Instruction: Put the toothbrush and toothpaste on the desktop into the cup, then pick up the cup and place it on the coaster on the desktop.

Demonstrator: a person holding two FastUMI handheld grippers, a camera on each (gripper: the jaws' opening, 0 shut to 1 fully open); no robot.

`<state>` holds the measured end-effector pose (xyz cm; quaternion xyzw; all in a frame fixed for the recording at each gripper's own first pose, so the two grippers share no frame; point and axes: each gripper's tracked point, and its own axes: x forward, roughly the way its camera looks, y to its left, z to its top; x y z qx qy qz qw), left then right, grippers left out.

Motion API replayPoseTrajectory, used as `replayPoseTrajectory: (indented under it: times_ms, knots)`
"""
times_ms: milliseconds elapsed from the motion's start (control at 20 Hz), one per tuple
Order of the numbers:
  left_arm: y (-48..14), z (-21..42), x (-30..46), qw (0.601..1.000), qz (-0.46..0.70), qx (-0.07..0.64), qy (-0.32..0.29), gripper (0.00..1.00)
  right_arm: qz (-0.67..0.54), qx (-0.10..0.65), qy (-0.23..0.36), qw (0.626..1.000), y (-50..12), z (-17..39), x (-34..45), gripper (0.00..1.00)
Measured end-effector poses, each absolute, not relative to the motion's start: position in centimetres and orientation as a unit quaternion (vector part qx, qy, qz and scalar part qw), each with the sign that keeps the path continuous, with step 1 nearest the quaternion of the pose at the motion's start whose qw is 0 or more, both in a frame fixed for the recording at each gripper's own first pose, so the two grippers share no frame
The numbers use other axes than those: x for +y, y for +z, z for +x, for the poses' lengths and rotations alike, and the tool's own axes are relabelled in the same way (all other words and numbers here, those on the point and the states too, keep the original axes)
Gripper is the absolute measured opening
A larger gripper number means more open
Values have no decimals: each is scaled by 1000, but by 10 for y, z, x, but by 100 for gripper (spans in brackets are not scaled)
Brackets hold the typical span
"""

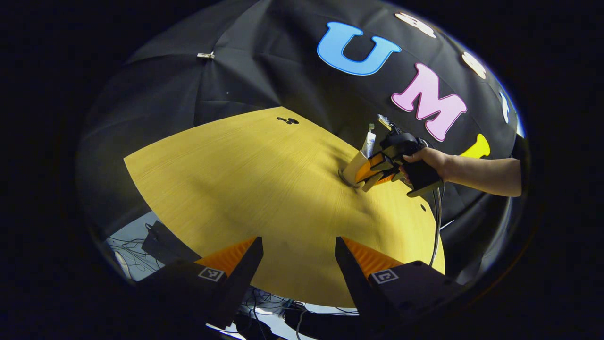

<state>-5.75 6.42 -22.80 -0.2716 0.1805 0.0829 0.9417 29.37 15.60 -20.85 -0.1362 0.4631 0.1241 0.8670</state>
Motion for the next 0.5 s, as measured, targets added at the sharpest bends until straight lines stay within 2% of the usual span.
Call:
replayPoseTrajectory:
  times_ms: [150,200,300,500]
  knots:
    - [-222,-61,61,944,-267,177,78,97,-127,447,128,876,-196,290,155,72]
    - [-217,-61,60,946,-263,175,75,97,-121,444,127,879,-191,286,153,92]
    - [-211,-62,56,949,-255,172,66,97,-106,434,122,886,-175,273,145,99]
    - [-192,-61,42,956,-237,169,33,97,-67,401,106,907,-139,243,121,99]
